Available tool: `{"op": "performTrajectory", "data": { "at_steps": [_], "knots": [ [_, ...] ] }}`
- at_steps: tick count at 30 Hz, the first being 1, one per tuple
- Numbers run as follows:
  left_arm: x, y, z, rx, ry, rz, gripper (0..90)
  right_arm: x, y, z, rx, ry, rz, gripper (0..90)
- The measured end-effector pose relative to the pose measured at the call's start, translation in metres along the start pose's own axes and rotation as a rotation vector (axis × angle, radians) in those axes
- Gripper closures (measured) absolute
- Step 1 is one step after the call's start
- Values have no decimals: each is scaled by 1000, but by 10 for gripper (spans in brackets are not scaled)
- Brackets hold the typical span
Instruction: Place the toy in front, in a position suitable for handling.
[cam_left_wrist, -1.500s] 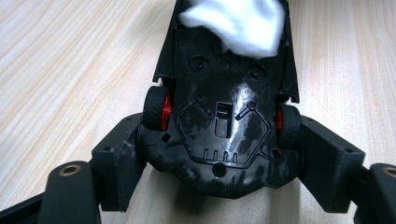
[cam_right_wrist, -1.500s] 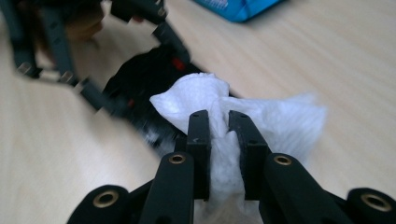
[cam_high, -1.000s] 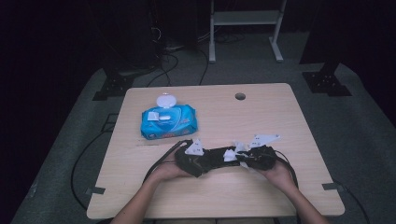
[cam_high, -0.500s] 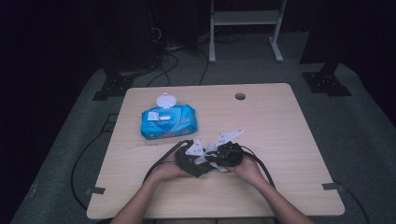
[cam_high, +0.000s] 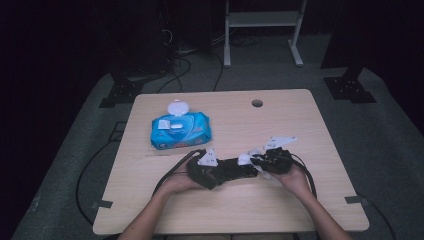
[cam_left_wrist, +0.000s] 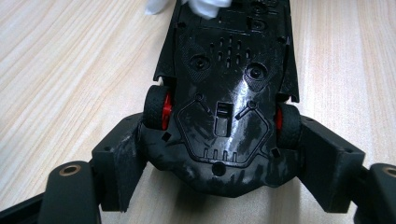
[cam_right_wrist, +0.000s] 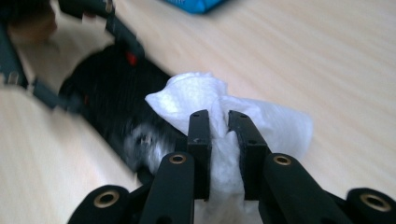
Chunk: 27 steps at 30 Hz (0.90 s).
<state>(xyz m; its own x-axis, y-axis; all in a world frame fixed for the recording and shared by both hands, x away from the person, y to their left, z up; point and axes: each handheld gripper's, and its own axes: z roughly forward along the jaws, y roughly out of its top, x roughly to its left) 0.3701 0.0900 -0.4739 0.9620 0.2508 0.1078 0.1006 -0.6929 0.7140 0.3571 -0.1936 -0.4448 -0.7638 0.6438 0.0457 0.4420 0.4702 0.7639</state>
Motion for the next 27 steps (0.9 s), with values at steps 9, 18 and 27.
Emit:
{"op": "performTrajectory", "data": {
  "at_steps": [9,18,27],
  "knots": [
    [0,1,1,-2,5,5,233,25,0,-3,25,70,-58,786],
    [-2,2,2,-2,7,8,234,54,29,41,37,157,-114,787],
    [-1,1,1,-4,3,0,235,27,25,28,18,71,-78,787]
  ]
}}
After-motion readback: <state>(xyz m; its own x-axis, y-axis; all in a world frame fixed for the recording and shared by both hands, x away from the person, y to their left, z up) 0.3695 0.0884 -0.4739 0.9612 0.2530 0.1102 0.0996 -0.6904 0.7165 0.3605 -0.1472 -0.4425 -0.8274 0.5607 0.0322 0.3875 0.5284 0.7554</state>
